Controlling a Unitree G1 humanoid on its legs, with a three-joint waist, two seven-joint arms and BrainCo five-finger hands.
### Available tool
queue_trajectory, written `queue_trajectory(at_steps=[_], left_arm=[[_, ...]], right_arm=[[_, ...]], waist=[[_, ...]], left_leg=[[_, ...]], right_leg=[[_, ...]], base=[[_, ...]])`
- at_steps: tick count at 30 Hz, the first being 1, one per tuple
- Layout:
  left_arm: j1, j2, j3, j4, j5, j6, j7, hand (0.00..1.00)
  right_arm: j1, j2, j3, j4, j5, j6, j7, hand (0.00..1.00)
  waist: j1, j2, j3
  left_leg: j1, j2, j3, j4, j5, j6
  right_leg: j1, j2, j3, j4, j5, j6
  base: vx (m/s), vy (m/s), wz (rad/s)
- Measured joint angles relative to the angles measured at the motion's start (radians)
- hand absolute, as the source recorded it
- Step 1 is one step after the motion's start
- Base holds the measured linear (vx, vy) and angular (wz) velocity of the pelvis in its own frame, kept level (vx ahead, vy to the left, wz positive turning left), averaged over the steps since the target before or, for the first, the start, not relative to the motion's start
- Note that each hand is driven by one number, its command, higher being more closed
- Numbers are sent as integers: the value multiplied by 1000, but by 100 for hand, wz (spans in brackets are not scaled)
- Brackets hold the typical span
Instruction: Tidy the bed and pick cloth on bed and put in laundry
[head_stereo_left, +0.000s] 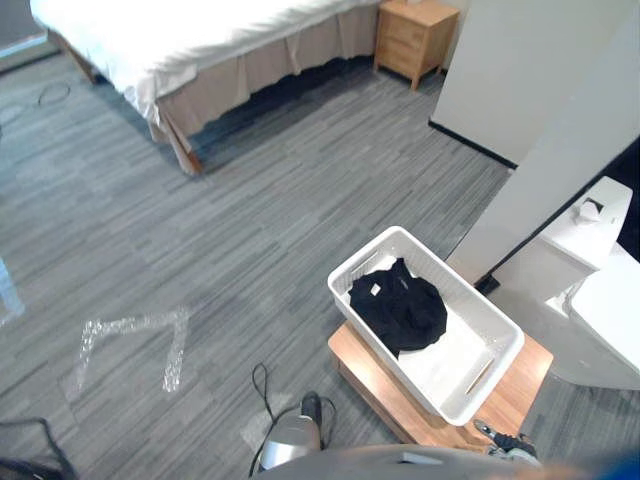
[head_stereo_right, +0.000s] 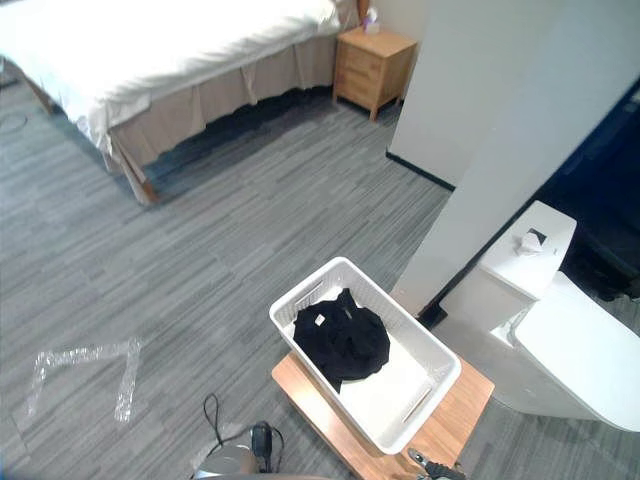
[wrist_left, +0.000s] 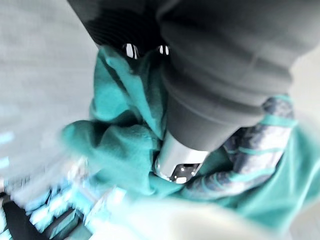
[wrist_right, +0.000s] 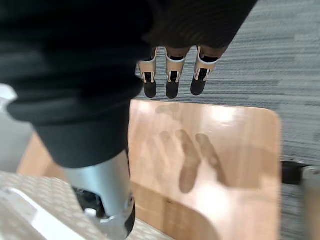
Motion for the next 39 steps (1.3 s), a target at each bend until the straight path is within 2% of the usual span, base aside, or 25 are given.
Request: queue_trajectory(at_steps=[2, 3, 6, 7, 9, 12, 14, 16, 20, 23, 25, 27, 31, 39], left_arm=[[-74, 58, -136, -80, 69, 13, 20, 100], [-94, 60, -208, -187, 154, 7, 55, 100], [-111, 30, -325, -406, 357, -5, 120, 100], [-119, 17, -342, -440, 389, -10, 134, 100], [-150, -63, -411, -541, 487, -21, 173, 100], [-165, -155, -487, -610, 552, -19, 192, 100], [-180, -218, -603, -647, 640, 4, 190, 100], [-183, -263, -684, -688, 713, 26, 182, 100], [-183, -368, -836, -734, 920, 82, 118, 100], [-183, -431, -901, -748, 993, 98, 90, 100], [-183, -447, -931, -749, 1023, 98, 75, 100], [-183, -478, -965, -756, 1060, 97, 53, 100], [-183, -478, -1007, -795, 1062, 98, 42, 100], [-140, -478, -1125, -807, 1100, 99, -62, 100]], right_arm=[[-4, -2, 0, -6, -7, -3, 0, 0], [-4, 0, -3, -6, -7, -3, -3, 0], [10, 22, -42, 17, -7, -2, -3, 0], [15, 29, -45, 20, -7, -2, -2, 0], [39, 59, -59, 27, -11, 0, 1, 0], [49, 74, -64, 32, -41, 1, 10, 0], [47, 76, -64, 32, -50, 0, 14, 0], [47, 69, -62, 32, -62, -1, 16, 0], [52, 55, -59, 26, -78, -1, 17, 0], [56, 31, -55, 20, -85, 5, 16, 0], [61, 27, -43, 15, -87, 11, 15, 0], [76, 26, -11, 0, -114, 18, 9, 0], [92, 27, 22, -20, -114, 17, 9, 0], [114, 32, 46, -18, -124, 18, 19, 0]], waist=[[-5, -5, -28], [-13, -7, -29], [-43, -4, -29], [-50, -2, -30], [-59, 6, -33], [-77, 19, -35], [-88, 35, -28], [-112, 37, -27], [-142, 55, -16], [-172, 66, -6], [-184, 67, -5], [-194, 78, 0], [-205, 74, 2], [-226, 61, -3]], left_leg=[[-3, 3, 24, 2, 8, 1], [-4, -1, 34, 2, 8, 1], [-4, -3, 54, 3, 11, 2], [-3, -4, 56, 3, 11, 3], [7, -1, 73, 4, 12, 3], [18, 2, 88, 4, 12, 3], [32, 6, 108, 4, 12, 3], [37, 10, 117, 3, 18, -1], [56, 16, 162, 0, 27, -10], [65, 20, 195, -4, 36, -15], [67, 21, 207, -5, 41, -17], [77, 41, 211, -5, 47, -23], [78, 60, 219, -5, 46, -36], [78, 59, 254, 1, 41, -41]], right_leg=[[-15, 1, 16, -6, 0, 0], [-18, 1, 18, -12, 0, 0], [-24, -3, 25, -24, 0, 0], [-24, -3, 28, -25, 0, 0], [-23, -3, 45, -25, 0, 0], [-22, -2, 68, -25, 0, 0], [-20, -2, 90, -27, 0, 0], [-21, -4, 102, -27, 0, 0], [-22, -4, 146, -53, -2, -3], [-24, -4, 155, -71, -15, -8], [-26, -7, 167, -78, -31, 8], [-26, 4, 179, -81, -33, 5], [-33, 23, 197, -84, -36, -5], [-54, 26, 236, -82, -23, 6]], base=[[14, -13, -40], [3, -4, -40], [-2, 1, -21], [18, 5, -12], [14, 2, -18], [-8, -6, -21], [-44, -6, -27], [-65, -5, -24], [-84, -15, -40], [-121, -49, -40], [-111, -57, -26], [-105, -83, -24], [-36, -57, -14], [58, -11, -15]])
